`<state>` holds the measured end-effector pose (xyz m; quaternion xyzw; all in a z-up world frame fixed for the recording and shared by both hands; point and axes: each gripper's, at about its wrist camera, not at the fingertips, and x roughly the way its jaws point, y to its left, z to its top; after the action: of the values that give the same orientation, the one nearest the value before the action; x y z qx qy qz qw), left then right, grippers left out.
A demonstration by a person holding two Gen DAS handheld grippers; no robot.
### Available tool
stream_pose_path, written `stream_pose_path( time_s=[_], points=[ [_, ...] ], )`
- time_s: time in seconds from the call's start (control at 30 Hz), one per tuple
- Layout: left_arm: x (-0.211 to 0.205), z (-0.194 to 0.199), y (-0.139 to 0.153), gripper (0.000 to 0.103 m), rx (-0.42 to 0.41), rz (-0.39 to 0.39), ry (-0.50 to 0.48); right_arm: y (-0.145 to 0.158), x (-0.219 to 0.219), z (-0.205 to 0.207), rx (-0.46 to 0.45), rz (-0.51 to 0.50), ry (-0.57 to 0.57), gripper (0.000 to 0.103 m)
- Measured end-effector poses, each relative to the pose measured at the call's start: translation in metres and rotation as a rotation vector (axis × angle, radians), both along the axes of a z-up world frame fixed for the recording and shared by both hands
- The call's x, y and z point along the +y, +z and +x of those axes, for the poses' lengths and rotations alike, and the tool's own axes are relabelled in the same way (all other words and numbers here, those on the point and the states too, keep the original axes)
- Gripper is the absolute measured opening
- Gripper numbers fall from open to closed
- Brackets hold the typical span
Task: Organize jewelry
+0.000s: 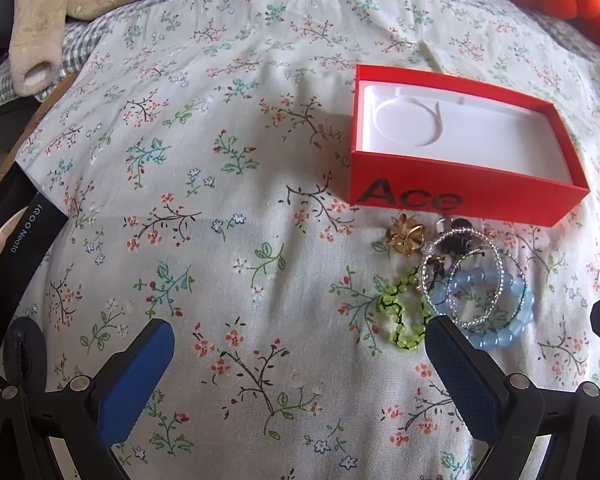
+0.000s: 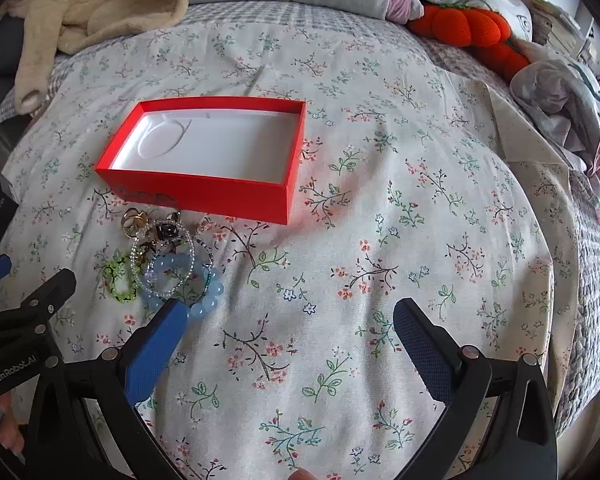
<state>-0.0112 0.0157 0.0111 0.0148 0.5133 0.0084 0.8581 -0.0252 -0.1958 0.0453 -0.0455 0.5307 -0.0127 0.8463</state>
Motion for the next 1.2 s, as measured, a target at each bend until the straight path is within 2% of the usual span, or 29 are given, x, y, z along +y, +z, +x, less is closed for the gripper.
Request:
stream_pose_path(
  time_s=[0.3,0.43,0.57,0.73,0.83,0.93,0.97,1.0,1.2],
  points=[
    [0.003,-0.005,0.004,0.103,-0.013,-0.020,0.005,0.004,0.000,0.000,0.011,0.020,0.023,0.103],
    [0.007,0.000,0.005,0.103,0.036,-0.119,-0.023,0.012,-0.004,0.005,0.018,0.087,0.052,0.098],
    [0.008,0.011,0.013,0.103,0.077,-0.138,-0.046,0.021,-0.011,0.013,0.015,0.171,0.078,0.092],
    [0.016,0.030,0.011,0.100,0.128,-0.285,-0.067,0.013,-0.018,0.029,0.055,0.254,0.093,0.083],
    [0.024,0.041,0.001,0.084,0.130,-0.388,-0.054,0.001,-0.022,0.039,0.092,0.304,0.099,0.079],
    [0.029,0.053,-0.016,0.068,0.181,-0.513,-0.035,-0.015,-0.026,0.048,0.149,0.358,0.086,0.076],
    [0.027,0.057,-0.020,0.057,0.198,-0.542,-0.046,-0.020,-0.027,0.051,0.166,0.370,0.078,0.075],
    [0.026,0.058,-0.023,0.050,0.204,-0.556,-0.056,-0.024,-0.028,0.053,0.177,0.376,0.073,0.075],
    [0.011,0.071,-0.034,0.044,0.215,-0.600,-0.077,-0.035,-0.030,0.063,0.204,0.394,0.041,0.063]
  ],
)
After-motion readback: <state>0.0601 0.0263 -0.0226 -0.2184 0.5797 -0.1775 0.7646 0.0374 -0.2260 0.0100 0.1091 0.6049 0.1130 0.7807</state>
